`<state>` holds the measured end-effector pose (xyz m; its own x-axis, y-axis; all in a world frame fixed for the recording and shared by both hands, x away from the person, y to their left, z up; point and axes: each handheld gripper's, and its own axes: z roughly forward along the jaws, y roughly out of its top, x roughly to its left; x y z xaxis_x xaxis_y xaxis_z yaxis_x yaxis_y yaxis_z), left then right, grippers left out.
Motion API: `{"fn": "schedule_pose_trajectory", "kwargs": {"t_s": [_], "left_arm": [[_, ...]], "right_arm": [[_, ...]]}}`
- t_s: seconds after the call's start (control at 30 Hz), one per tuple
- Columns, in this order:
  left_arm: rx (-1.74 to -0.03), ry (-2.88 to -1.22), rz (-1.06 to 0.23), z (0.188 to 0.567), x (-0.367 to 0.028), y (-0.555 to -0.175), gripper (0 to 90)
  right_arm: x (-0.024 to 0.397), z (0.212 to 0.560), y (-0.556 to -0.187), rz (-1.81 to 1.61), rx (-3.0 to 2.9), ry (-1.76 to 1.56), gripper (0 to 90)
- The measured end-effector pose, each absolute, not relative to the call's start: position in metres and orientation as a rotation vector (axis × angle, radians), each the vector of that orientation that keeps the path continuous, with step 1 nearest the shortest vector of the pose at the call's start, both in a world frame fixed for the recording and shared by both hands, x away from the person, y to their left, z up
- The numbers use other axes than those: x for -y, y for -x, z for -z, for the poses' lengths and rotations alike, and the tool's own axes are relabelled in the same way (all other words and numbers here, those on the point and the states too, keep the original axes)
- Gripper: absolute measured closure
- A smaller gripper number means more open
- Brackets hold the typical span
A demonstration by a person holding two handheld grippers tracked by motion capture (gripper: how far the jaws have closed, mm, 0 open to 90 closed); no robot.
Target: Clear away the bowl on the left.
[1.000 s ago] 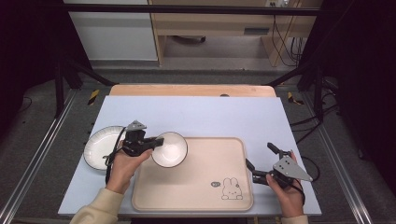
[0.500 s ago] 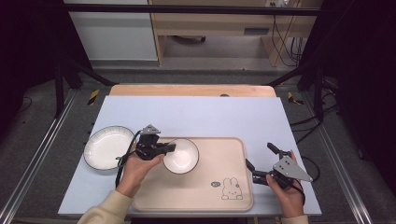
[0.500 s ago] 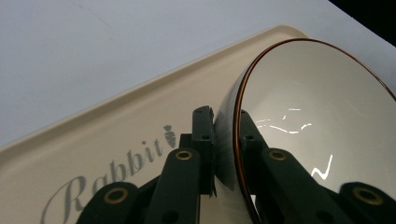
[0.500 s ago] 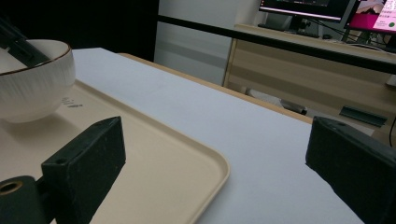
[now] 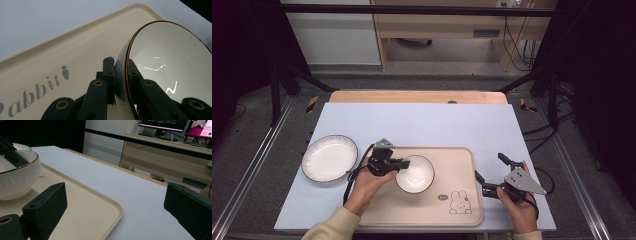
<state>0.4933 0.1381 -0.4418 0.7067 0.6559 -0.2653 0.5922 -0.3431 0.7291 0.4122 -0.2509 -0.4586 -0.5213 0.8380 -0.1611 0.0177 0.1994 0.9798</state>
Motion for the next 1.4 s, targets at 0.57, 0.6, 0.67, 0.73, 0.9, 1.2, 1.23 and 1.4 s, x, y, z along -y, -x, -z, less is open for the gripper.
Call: {"fn": "schedule_pose_trajectory", "kwargs": {"t_s": [0.57, 0.6, 0.67, 0.73, 0.9, 1.2, 1.23, 1.4], "left_arm": [[-0.945, -2.078, -0.062, 0.450, -0.127, -0.492, 81.9], [-0.945, -2.079, -0.058, 0.450, -0.127, -0.492, 81.9], [-0.944, -2.080, -0.056, 0.450, -0.127, -0.492, 81.9], [-0.945, -2.080, -0.041, 0.450, -0.127, -0.492, 81.9], [-0.947, -2.084, -0.026, 0.450, -0.127, -0.492, 81.8], [-0.961, -2.094, -0.009, 0.451, -0.129, -0.494, 81.7], [-0.962, -2.095, -0.010, 0.451, -0.128, -0.494, 81.7], [-0.971, -2.096, -0.025, 0.451, -0.127, -0.493, 81.5]], "right_arm": [[0.250, 0.459, -0.412, -1.400, -1.744, -0.804, 4.9], [0.250, 0.459, -0.412, -1.401, -1.743, -0.804, 4.9], [0.251, 0.459, -0.412, -1.402, -1.742, -0.806, 4.9], [0.251, 0.459, -0.412, -1.406, -1.743, -0.808, 5.0], [0.251, 0.459, -0.412, -1.404, -1.746, -0.807, 5.0], [0.250, 0.459, -0.412, -1.404, -1.746, -0.807, 5.1], [0.250, 0.459, -0.412, -1.405, -1.746, -0.809, 5.1], [0.250, 0.459, -0.413, -1.404, -1.750, -0.813, 5.2]]}}
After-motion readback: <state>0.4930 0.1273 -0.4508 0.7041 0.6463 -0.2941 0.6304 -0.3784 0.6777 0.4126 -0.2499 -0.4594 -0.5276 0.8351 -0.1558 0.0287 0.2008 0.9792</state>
